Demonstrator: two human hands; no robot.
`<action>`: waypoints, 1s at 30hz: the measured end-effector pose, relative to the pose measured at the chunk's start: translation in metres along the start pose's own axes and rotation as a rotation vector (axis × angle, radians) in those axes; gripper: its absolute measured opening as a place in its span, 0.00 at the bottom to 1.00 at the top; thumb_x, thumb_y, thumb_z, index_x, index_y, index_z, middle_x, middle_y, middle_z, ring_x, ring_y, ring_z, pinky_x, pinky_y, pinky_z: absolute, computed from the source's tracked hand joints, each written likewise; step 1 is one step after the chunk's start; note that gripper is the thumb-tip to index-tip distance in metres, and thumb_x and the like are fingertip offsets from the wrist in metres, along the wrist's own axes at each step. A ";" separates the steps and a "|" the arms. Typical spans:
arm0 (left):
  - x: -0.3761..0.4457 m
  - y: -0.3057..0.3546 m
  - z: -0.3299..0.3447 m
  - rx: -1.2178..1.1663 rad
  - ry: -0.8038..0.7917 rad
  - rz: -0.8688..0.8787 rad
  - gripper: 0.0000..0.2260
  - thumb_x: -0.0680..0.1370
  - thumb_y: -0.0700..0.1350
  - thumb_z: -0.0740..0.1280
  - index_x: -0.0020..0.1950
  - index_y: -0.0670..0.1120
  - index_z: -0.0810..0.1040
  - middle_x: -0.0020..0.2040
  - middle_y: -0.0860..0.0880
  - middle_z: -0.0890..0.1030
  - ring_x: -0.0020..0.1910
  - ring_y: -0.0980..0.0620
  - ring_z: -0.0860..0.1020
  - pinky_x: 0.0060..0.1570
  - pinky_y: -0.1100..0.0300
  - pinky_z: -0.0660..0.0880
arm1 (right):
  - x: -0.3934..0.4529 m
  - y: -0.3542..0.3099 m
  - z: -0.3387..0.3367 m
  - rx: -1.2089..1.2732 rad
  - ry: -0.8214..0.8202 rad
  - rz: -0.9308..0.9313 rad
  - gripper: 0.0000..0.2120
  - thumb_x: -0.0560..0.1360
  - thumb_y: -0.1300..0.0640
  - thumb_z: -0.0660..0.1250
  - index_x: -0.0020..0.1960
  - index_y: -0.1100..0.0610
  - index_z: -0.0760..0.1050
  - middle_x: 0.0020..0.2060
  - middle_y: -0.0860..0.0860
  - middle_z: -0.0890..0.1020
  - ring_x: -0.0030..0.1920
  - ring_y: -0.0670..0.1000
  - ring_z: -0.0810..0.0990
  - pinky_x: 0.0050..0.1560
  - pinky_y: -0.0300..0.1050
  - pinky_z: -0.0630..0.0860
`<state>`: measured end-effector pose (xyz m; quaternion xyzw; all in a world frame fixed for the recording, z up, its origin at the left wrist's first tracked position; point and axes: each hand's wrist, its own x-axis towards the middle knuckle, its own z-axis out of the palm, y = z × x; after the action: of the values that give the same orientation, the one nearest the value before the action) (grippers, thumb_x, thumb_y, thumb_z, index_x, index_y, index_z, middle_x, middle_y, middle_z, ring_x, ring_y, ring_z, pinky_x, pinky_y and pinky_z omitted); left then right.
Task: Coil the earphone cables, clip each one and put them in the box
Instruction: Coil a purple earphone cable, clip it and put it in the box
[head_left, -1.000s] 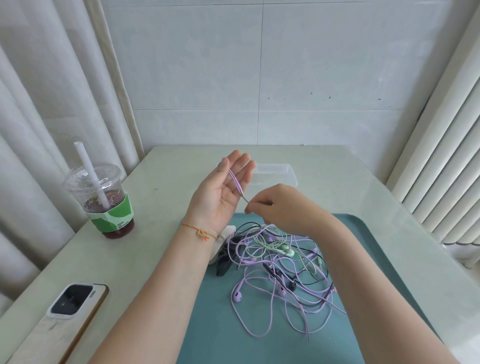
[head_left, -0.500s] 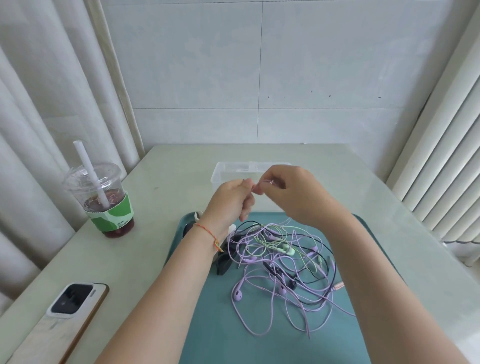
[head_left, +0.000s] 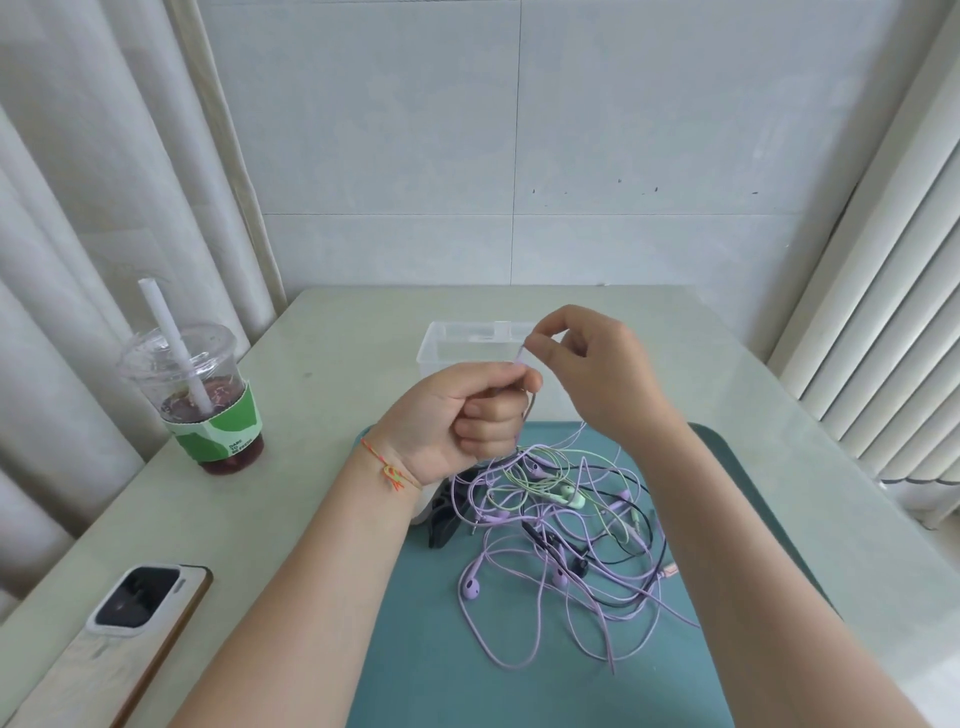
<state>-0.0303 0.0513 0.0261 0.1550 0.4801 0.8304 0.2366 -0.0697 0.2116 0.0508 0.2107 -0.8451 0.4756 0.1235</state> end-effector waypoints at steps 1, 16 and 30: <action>0.000 -0.001 0.000 0.014 0.008 -0.004 0.13 0.80 0.44 0.57 0.43 0.44 0.79 0.24 0.56 0.58 0.21 0.58 0.52 0.20 0.67 0.53 | 0.000 -0.001 0.000 0.013 0.031 -0.011 0.05 0.77 0.54 0.68 0.44 0.55 0.77 0.23 0.46 0.65 0.24 0.45 0.63 0.26 0.35 0.60; -0.001 0.009 -0.014 -0.396 -0.100 0.105 0.17 0.82 0.46 0.55 0.38 0.43 0.74 0.26 0.51 0.65 0.22 0.55 0.63 0.23 0.63 0.60 | -0.006 -0.009 -0.001 0.132 -0.246 0.094 0.10 0.78 0.54 0.63 0.42 0.51 0.81 0.27 0.49 0.73 0.25 0.45 0.66 0.25 0.33 0.63; 0.008 0.002 -0.002 -0.080 0.422 0.130 0.16 0.82 0.45 0.58 0.35 0.43 0.74 0.27 0.49 0.71 0.24 0.54 0.72 0.23 0.67 0.64 | -0.005 -0.006 0.008 -0.032 -0.234 0.019 0.06 0.78 0.57 0.63 0.44 0.57 0.75 0.28 0.47 0.75 0.24 0.40 0.69 0.26 0.30 0.64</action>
<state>-0.0388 0.0534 0.0269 -0.0012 0.4748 0.8762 0.0827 -0.0623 0.2036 0.0487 0.2545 -0.8633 0.4353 0.0228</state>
